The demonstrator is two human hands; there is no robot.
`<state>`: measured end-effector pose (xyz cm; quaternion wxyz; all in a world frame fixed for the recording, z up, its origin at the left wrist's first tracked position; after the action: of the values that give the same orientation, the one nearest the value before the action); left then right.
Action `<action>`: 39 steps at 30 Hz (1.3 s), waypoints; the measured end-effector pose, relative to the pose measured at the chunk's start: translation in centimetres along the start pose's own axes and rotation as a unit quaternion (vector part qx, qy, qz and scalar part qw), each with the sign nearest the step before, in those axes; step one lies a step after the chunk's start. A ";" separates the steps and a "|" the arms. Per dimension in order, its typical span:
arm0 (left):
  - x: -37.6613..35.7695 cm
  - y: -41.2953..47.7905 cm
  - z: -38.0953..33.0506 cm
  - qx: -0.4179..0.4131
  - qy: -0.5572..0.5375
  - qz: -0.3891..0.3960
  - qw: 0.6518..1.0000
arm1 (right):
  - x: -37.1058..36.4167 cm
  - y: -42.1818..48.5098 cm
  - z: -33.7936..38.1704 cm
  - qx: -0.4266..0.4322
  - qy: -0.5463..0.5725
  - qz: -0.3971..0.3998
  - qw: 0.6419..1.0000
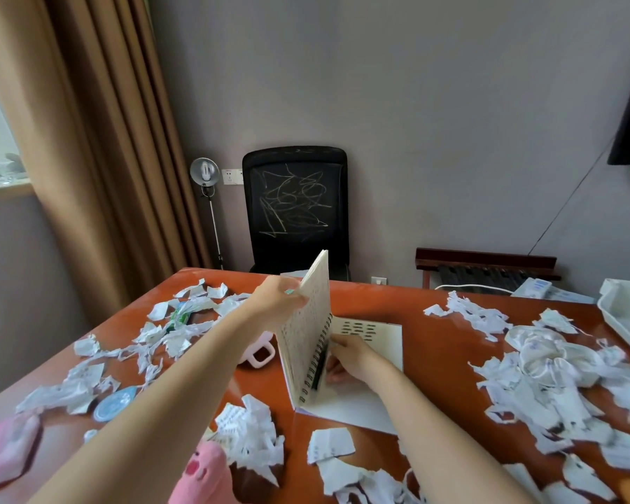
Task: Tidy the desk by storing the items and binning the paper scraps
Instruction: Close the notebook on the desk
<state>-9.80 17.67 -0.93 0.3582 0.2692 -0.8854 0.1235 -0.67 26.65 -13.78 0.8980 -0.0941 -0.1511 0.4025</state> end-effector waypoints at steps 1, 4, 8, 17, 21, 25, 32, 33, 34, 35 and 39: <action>0.0 0.1 0.0 0.002 0.005 -0.002 1.000 | 0.0 0.0 0.0 -0.014 0.020 0.002 1.000; -0.7 0.3 -1.3 -0.001 0.042 -0.013 0.999 | 0.3 -0.7 0.6 -0.034 0.048 0.008 0.998; -5.0 0.2 -3.7 0.005 0.106 0.066 0.992 | 0.7 -0.9 0.4 -0.033 0.148 0.081 0.985; -11.5 -0.1 -5.0 -0.093 0.352 0.016 0.931 | 3.5 -1.6 -3.3 -0.145 0.345 -0.007 0.927; -12.7 0.2 -4.3 -0.094 0.374 0.026 0.922 | 4.5 -2.4 -2.7 -0.122 0.234 -0.023 0.964; -12.8 0.8 -2.2 -0.088 0.350 0.058 0.931 | 6.1 -3.6 -2.9 -0.111 0.149 -0.051 0.981; -12.0 0.3 0.8 -0.093 0.292 0.092 0.947 | 6.6 -3.4 -3.2 -0.095 0.015 -0.084 0.992; -11.7 0.2 1.4 -0.081 0.320 0.084 0.940 | 6.8 -3.3 -3.3 -0.102 -0.022 -0.090 0.990; -11.2 0.2 2.2 -0.061 0.340 0.074 0.936 | 6.8 -3.3 -3.2 -0.106 -0.062 -0.091 0.988; -10.8 0.2 3.0 -0.033 0.350 0.066 0.934 | 6.8 -3.1 -3.2 -0.105 -0.098 -0.093 0.985; -9.5 0.6 5.7 0.082 0.300 0.058 0.949 | 7.1 -2.6 -2.8 -0.085 -0.202 -0.109 0.970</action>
<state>-7.66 19.56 -11.66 0.5763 0.1961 -0.7380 0.2912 6.62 30.17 -14.28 0.8761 -0.0701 -0.3719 0.2987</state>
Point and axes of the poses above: each hand's wrist, its own y-axis towards the middle knuckle, its own x-axis out of the back of the hand, z = x × y, the point moved 8 cm from there along y, towards the middle knuckle, and after that the axes turned 4 degrees about y, right-handed, at the moved point
